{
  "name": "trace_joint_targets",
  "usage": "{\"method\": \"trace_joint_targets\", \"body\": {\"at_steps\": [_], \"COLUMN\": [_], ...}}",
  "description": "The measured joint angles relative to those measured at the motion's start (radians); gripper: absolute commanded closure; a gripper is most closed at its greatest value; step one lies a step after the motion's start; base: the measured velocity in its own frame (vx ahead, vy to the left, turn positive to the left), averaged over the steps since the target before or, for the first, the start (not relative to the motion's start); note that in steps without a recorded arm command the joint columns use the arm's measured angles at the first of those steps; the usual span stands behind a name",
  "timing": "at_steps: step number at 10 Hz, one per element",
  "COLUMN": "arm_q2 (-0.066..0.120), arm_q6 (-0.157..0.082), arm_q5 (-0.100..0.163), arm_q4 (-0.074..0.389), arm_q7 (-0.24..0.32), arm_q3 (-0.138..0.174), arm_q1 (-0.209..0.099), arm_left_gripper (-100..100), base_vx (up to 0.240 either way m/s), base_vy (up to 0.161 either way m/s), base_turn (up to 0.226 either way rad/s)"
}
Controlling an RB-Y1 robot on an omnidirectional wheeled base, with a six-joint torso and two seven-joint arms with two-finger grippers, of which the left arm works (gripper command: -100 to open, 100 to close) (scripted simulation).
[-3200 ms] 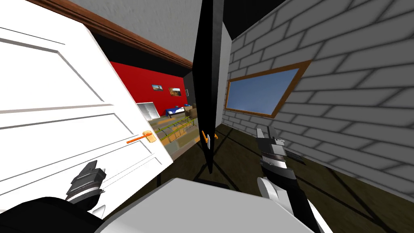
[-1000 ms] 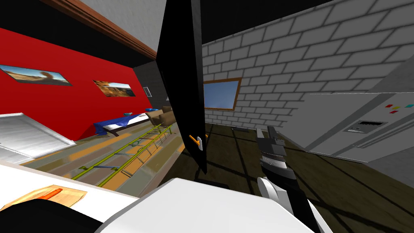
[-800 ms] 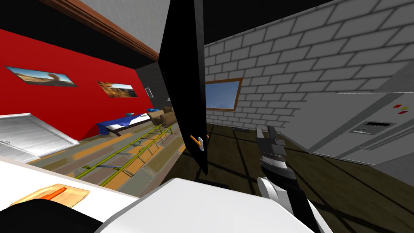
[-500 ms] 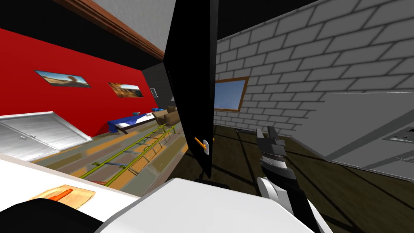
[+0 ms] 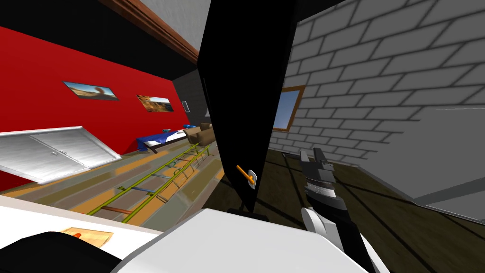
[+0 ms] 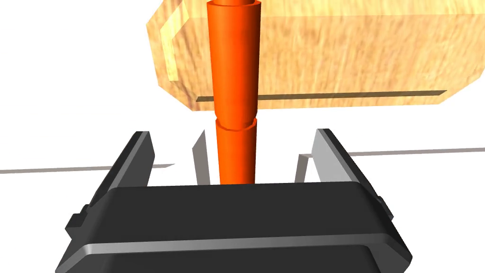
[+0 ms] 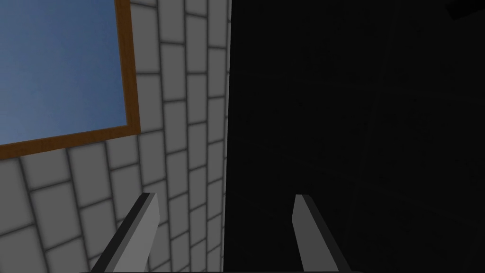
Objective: Pull the door open
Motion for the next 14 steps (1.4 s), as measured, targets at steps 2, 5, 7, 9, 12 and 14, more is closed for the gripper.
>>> {"method": "trace_joint_targets", "body": {"at_steps": [2, 5, 7, 9, 12, 14], "arm_q2": [0.007, 0.009, 0.009, 0.008, 0.018, 0.015], "arm_q6": [-0.015, -0.021, -0.02, -0.02, -0.034, -0.055], "arm_q5": [-0.001, -0.001, -0.001, -0.001, -0.009, -0.022], "arm_q4": [0.015, 0.019, 0.02, 0.02, 0.023, 0.02], "arm_q7": [0.003, 0.005, 0.006, 0.005, 0.02, 0.04], "arm_q3": [-0.008, -0.011, -0.011, -0.012, -0.022, -0.04], "arm_q1": [0.004, 0.006, 0.005, 0.005, 0.009, 0.016], "arm_left_gripper": [-100, 100, 100, 100, 100, 100], "base_vx": [0.074, 0.005, -0.006, 0.0, -0.126, -0.174], "base_vy": [0.111, 0.009, -0.011, 0.0, -0.119, -0.168], "base_turn": [0.165, -0.004, -0.003, 0.0, -0.059, -0.055]}}
